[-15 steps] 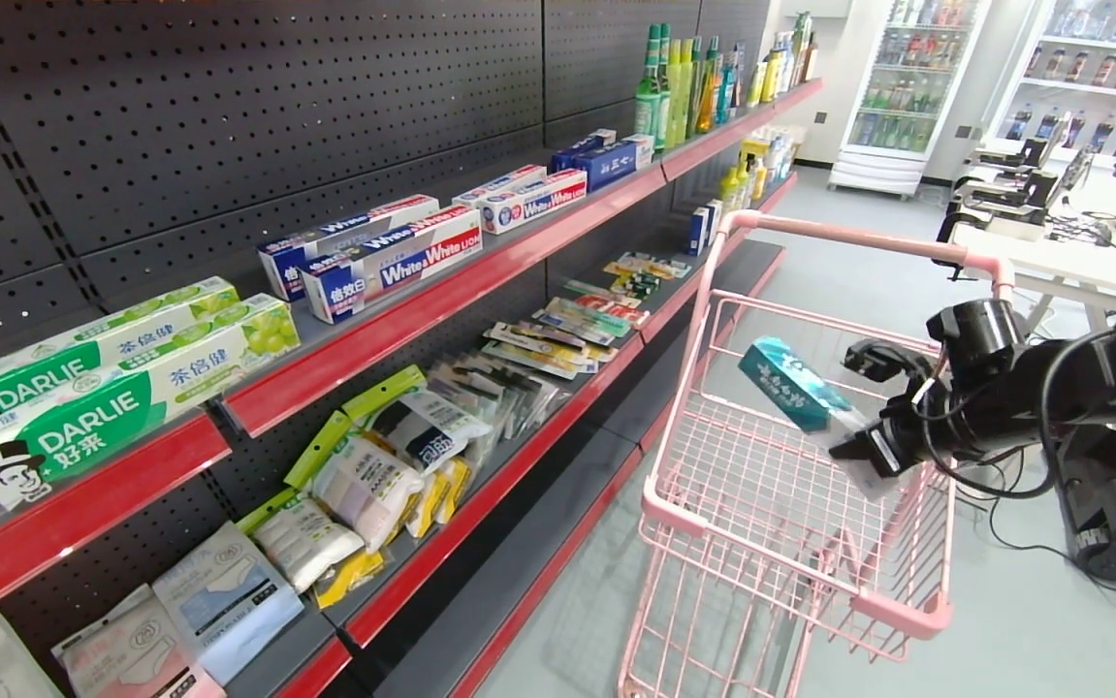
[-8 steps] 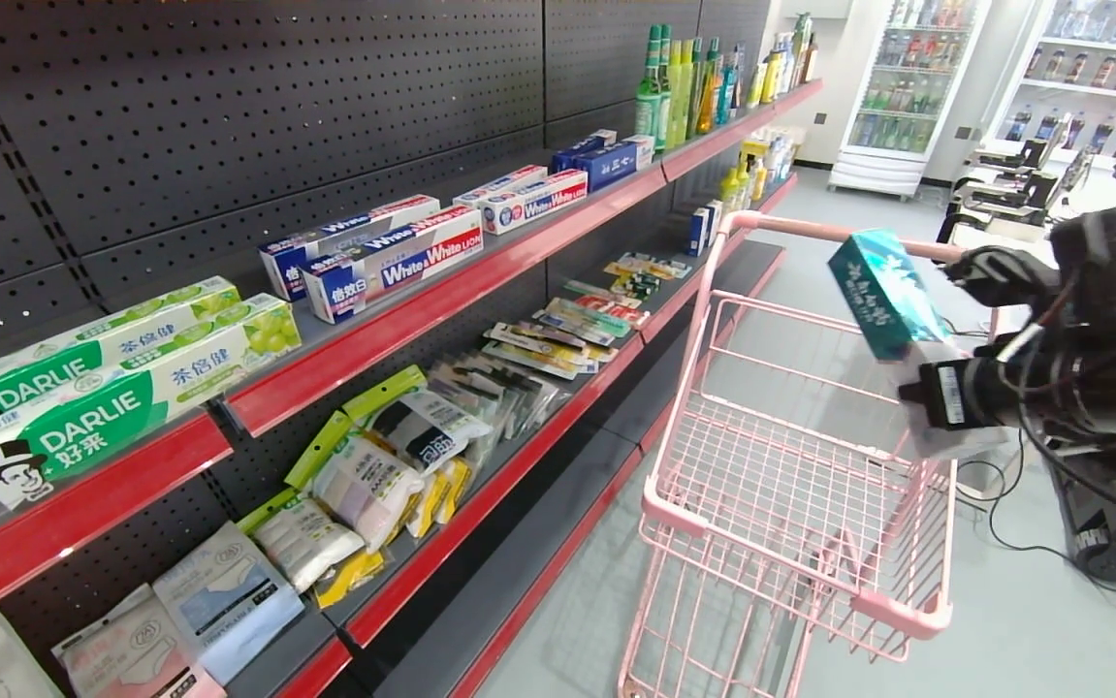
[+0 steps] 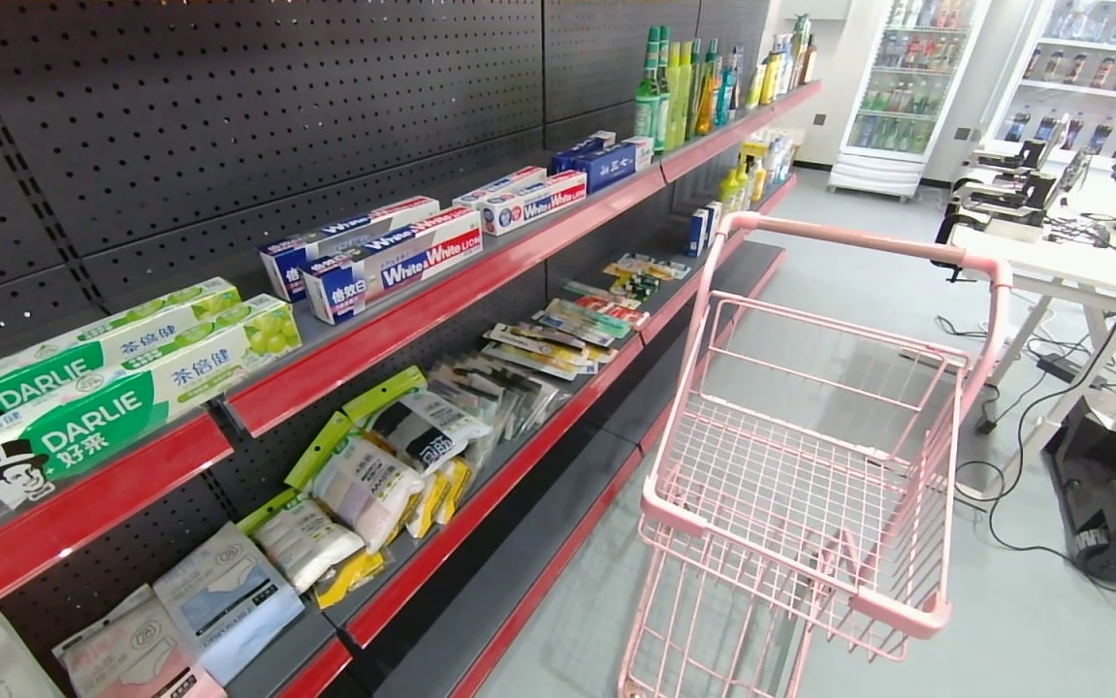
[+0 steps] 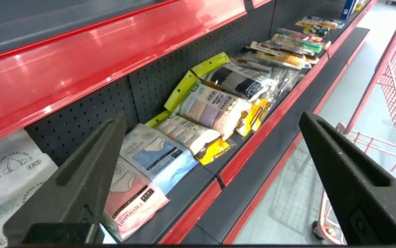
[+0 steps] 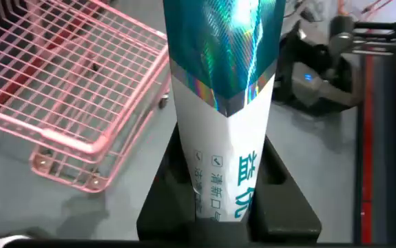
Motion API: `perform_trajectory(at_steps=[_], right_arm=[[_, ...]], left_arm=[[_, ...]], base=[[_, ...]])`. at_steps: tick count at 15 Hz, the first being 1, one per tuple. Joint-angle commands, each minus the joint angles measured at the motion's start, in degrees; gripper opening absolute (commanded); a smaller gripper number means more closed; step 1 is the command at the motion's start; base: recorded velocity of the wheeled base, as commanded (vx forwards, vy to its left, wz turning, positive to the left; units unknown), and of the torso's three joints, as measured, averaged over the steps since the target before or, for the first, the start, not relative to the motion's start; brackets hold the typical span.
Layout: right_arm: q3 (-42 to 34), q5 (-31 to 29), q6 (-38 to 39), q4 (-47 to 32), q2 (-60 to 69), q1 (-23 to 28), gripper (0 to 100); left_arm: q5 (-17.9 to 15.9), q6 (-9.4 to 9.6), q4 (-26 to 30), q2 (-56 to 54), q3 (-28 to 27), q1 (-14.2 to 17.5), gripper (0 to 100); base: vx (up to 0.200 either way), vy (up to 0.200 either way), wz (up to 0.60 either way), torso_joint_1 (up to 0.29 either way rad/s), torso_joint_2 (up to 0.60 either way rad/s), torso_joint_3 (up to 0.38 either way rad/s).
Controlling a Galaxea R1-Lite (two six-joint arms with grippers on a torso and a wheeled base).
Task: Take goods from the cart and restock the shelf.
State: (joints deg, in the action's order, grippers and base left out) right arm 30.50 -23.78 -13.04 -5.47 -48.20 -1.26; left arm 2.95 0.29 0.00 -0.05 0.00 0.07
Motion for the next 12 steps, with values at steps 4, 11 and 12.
perform_trajectory(at_steps=[4,11,12], right_arm=[[-7.8,-0.7,-7.1,-0.1,16.9,7.8,0],[-10.7,3.9,-9.5,0.0,18.0,7.2,0],[-11.3,6.1,-9.4,0.0,17.5,7.3,0]], left_arm=[[0.0,-0.03,0.0,0.0,0.0,0.0,100],[0.0,0.06,0.0,0.0,0.0,0.0,100],[0.0,-0.03,0.0,0.0,0.0,0.0,100]], base=[[0.000,0.000,0.00,0.000,0.00,0.000],[0.000,0.000,0.00,0.120,-0.27,-0.154],[0.000,0.000,0.00,0.242,-0.54,-0.310]])
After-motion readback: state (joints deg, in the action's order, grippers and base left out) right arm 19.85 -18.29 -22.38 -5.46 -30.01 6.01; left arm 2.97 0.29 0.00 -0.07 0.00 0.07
